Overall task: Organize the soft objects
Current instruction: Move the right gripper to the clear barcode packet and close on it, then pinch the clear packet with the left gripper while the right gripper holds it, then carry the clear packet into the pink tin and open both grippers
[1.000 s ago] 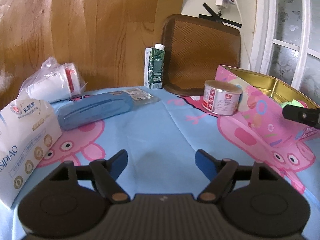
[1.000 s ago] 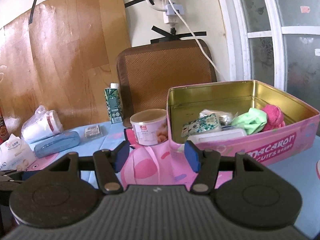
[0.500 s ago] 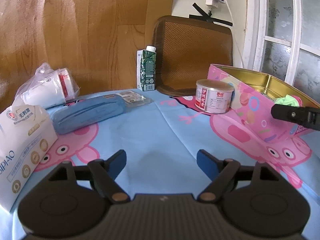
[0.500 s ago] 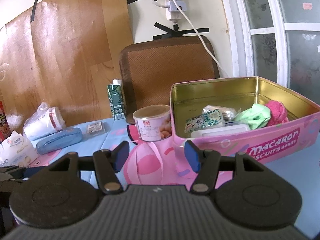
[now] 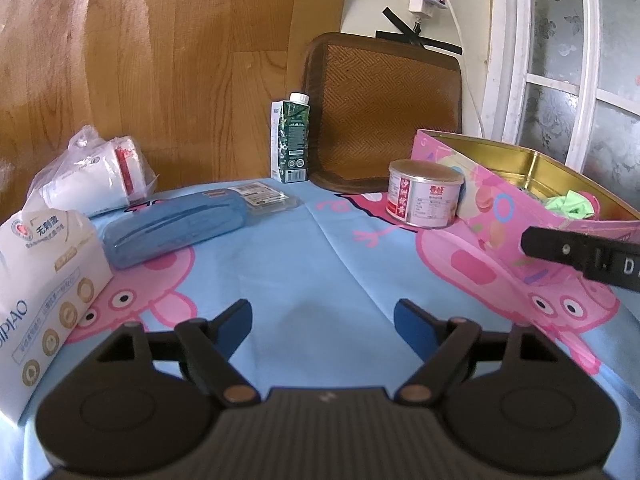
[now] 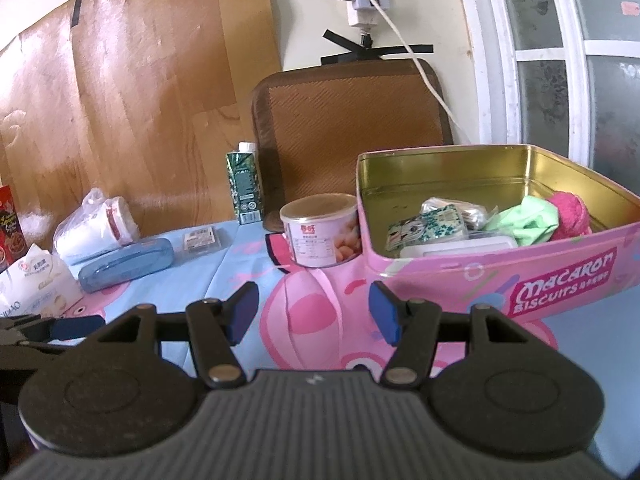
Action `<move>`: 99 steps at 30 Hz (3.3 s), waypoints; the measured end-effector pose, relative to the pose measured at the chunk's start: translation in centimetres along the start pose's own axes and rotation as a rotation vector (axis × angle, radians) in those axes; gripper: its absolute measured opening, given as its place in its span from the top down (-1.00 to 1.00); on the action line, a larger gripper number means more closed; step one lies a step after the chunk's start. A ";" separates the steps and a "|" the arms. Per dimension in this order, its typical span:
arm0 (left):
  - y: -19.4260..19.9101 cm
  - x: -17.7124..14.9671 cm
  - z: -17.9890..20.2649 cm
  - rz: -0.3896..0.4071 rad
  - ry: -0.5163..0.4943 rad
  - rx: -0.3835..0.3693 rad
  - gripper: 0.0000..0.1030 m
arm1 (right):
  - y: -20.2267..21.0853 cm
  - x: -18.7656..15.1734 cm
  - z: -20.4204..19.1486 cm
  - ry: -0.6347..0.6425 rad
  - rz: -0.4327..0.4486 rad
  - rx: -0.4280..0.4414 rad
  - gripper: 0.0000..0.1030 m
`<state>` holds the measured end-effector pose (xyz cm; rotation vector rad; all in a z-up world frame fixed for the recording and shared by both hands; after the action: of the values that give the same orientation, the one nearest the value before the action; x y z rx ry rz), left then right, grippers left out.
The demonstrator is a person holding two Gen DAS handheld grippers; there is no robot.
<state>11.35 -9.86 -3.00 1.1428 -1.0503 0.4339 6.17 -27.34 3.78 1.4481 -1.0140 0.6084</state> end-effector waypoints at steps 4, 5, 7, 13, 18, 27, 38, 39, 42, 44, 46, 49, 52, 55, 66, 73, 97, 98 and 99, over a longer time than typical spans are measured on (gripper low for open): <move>0.2 0.0 -0.1 0.011 0.011 0.000 -0.71 | -0.1 0.0 -0.3 0.005 -0.006 0.004 -0.23; 0.2 0.0 -0.2 0.010 0.012 0.001 -0.70 | -0.1 -0.1 -0.4 0.007 -0.007 0.005 -0.23; 0.2 0.0 -0.2 0.011 0.014 0.001 -0.71 | -0.2 -0.2 -0.5 0.010 -0.011 0.008 -0.24; 0.5 -0.1 -1.4 -0.002 0.045 0.007 -0.71 | -1.0 -0.1 -1.9 0.046 -0.032 0.045 -0.23; 1.8 -0.5 -5.2 0.018 0.084 0.089 -0.73 | -3.0 0.2 -4.9 0.142 -0.057 0.128 -0.24; 2.8 -0.2 -8.0 0.080 0.181 0.056 -0.73 | -12.5 4.4 -11.2 0.162 -0.134 0.289 -0.23; 2.9 0.1 -7.8 0.110 0.192 -0.001 -0.76 | -27.7 4.8 -12.9 0.103 -0.418 0.205 -0.24; 2.7 0.1 -8.1 0.102 0.206 -0.007 -0.76 | -28.5 4.3 -13.1 0.103 -0.447 0.204 -0.28; 2.4 0.1 -8.6 0.083 0.245 -0.021 -0.76 | -29.0 4.0 -14.1 0.205 -0.429 0.175 -0.19; 2.5 0.0 -8.7 0.081 0.256 -0.024 -0.76 | -28.6 4.0 -14.0 0.211 -0.423 0.167 -0.13; 2.5 0.0 -8.6 0.081 0.251 -0.025 -0.76 | -28.1 4.0 -13.2 0.200 -0.412 0.141 -0.13; 2.6 0.0 -8.4 0.088 0.236 -0.023 -0.76 | -26.2 3.6 -11.9 0.206 -0.382 0.101 -0.13; 2.6 0.1 -8.4 0.092 0.233 -0.024 -0.77 | -23.5 2.7 -11.4 0.229 -0.367 0.129 -0.13; 2.7 0.1 -8.8 0.097 0.257 -0.022 -0.78 | -20.5 1.6 -11.1 0.233 -0.365 0.176 -0.14; 2.9 0.1 -8.7 0.102 0.244 -0.011 -0.78 | -4.8 -3.8 -7.7 0.347 -0.265 0.384 -0.32; 2.6 -0.2 -5.4 0.013 0.220 -0.106 -0.78 | -1.2 -5.6 -6.0 0.411 -0.193 0.360 -0.51; -1.9 9.5 13.7 -0.121 0.095 -0.438 0.17 | 1.0 2.4 3.4 0.150 0.115 0.204 -0.17; -2.6 10.2 15.1 -0.122 0.079 -0.444 0.17 | 0.8 2.8 4.6 0.139 0.122 0.181 -0.17; -3.4 10.8 16.4 -0.123 0.062 -0.451 0.17 | 0.4 3.3 5.9 0.127 0.130 0.153 -0.17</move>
<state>11.65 -28.14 4.99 0.7796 -0.9561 0.1230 6.22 -33.78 5.82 1.4635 -0.9836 0.8777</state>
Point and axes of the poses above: each gripper's, at about its wrist camera, not at the fingertips, and y roughly against the way its jaws point, z to its right, x to its top, the point moved 7 cm from there along -y, roughly the way its jaws point, and after that the axes turned 3 degrees about x, right-handed, at the moved point
